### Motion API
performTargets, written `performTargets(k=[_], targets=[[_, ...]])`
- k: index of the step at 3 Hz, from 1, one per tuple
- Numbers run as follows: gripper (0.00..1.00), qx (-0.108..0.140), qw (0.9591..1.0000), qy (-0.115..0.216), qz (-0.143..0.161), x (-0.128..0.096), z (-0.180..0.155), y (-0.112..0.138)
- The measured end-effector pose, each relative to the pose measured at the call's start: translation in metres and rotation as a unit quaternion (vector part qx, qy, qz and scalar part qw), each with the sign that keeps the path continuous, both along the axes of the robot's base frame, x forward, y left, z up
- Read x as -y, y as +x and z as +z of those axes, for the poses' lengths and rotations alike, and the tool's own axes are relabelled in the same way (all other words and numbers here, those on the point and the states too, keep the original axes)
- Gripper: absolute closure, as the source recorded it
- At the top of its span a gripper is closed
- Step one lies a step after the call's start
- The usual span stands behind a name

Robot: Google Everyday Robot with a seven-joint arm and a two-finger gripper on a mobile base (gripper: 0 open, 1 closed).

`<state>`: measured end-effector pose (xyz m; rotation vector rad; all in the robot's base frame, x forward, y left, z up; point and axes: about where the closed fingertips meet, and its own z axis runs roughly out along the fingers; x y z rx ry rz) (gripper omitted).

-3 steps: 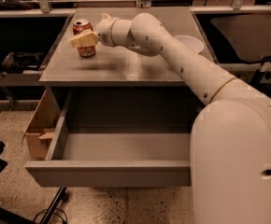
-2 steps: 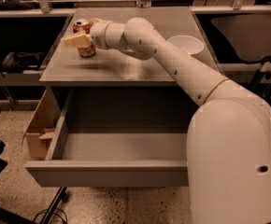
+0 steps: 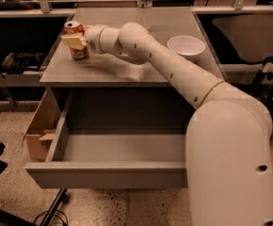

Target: Place coke can into top drawer

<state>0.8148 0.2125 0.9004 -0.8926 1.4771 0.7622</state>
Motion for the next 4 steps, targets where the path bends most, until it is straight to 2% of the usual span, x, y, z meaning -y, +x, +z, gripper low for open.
performTargets(k=[1, 2, 3, 4], targets=[[0.95, 0.000, 1.0000, 0.000, 0.000, 0.000, 0.000, 0.000], [1.00, -0.001, 1.0000, -0.004, 0.004, -0.003, 0.003, -0.001], [1.00, 0.025, 0.9997, -0.007, 0.005, 0.004, 0.035, -0.029], [1.00, 0.049, 0.9988, -0.003, 0.000, 0.014, 0.073, -0.088]])
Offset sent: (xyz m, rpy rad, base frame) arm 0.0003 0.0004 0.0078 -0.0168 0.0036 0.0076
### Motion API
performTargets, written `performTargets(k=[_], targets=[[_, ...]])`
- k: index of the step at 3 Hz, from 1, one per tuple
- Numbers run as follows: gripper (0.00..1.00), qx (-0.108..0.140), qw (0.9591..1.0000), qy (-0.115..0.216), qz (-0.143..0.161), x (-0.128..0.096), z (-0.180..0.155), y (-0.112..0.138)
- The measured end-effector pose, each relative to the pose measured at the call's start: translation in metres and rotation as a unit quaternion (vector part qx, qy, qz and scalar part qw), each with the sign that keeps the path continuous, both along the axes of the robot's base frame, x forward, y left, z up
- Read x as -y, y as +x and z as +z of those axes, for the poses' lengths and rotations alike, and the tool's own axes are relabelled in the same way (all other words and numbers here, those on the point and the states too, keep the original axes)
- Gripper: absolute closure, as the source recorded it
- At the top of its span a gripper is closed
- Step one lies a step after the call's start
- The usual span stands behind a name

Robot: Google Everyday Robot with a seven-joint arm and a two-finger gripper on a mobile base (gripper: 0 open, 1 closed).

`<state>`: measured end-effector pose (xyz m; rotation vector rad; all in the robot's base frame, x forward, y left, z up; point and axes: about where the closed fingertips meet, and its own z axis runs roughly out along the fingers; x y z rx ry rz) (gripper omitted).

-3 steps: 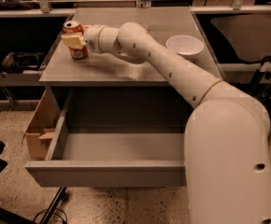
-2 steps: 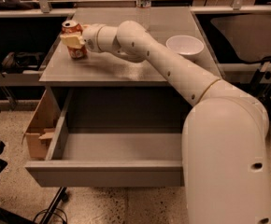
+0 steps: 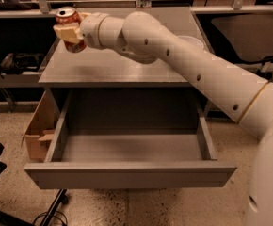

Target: Place coke can into top drawer

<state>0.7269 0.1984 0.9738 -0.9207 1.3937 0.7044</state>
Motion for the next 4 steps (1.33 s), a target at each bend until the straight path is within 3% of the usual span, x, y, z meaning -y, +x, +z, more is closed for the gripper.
performTargets(k=[1, 2, 3, 4], targets=[[1.00, 0.006, 0.9998, 0.001, -0.017, 0.019, 0.019, -0.065], [1.00, -0.028, 0.9995, -0.014, -0.005, 0.028, -0.025, -0.129], [1.00, -0.077, 0.9961, -0.039, 0.014, 0.049, -0.099, -0.175], [1.00, -0.093, 0.9934, -0.055, 0.038, 0.060, -0.149, -0.191]])
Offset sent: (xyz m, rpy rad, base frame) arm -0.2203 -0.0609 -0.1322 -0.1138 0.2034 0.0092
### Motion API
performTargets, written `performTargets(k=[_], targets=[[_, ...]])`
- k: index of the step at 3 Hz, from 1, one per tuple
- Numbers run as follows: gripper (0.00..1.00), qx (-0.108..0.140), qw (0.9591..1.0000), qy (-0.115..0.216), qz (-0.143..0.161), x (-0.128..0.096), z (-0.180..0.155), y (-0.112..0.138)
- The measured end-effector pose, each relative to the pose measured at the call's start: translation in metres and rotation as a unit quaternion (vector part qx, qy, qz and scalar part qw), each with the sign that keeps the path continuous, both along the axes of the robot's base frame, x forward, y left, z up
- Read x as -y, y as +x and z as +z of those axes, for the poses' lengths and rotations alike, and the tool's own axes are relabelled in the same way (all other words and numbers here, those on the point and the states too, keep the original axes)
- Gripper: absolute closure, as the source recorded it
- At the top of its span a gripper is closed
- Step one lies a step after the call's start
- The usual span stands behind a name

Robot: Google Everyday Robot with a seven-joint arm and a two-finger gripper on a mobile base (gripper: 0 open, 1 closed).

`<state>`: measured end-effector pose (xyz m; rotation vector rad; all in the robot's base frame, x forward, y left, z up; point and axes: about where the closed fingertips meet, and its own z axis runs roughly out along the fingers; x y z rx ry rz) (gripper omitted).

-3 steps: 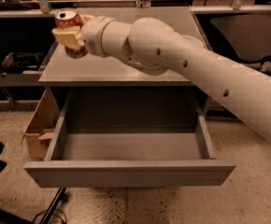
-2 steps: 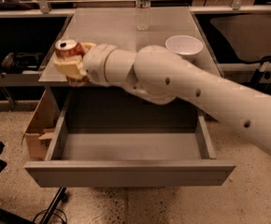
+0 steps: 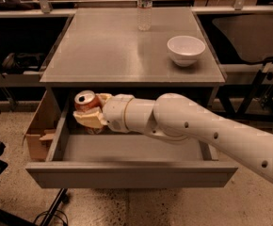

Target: Place coke can into top drawer

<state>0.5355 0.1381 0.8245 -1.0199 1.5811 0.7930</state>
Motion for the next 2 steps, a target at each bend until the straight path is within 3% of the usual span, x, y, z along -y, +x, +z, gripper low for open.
performTargets(k=[1, 2], targets=[[1.00, -0.007, 0.9992, -0.005, 0.038, 0.008, -0.044, 0.005], [1.00, -0.010, 0.9960, -0.010, 0.089, 0.011, -0.064, 0.025]])
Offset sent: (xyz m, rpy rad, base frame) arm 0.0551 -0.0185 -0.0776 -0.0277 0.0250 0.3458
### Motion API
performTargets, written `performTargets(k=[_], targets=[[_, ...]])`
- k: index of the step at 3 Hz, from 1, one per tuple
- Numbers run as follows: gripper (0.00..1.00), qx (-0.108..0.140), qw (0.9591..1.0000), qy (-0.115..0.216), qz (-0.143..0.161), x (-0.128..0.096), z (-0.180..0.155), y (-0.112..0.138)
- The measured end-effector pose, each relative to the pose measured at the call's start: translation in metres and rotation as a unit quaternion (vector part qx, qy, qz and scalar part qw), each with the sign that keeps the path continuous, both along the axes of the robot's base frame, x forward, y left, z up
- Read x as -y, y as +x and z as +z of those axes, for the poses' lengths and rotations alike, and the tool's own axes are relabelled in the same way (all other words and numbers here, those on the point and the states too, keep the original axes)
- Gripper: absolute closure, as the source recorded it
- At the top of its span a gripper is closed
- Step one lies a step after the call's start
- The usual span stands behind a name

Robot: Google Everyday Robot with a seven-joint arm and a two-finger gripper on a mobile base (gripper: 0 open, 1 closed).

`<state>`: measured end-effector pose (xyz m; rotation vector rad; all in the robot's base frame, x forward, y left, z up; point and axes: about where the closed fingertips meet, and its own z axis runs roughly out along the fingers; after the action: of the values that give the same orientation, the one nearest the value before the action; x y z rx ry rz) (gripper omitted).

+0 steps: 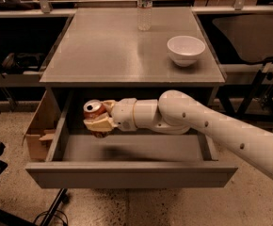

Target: Place coke can into top drawer

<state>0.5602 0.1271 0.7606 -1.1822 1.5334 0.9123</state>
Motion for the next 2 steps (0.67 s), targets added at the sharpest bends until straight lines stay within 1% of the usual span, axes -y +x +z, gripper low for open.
performTargets(k=[1, 2], targets=[[1.00, 0.001, 0.9987, 0.023, 0.046, -0.009, -0.015, 0.016], [1.00, 0.002, 0.9960, 0.064, 0.063, -0.019, -0.041, 0.014]])
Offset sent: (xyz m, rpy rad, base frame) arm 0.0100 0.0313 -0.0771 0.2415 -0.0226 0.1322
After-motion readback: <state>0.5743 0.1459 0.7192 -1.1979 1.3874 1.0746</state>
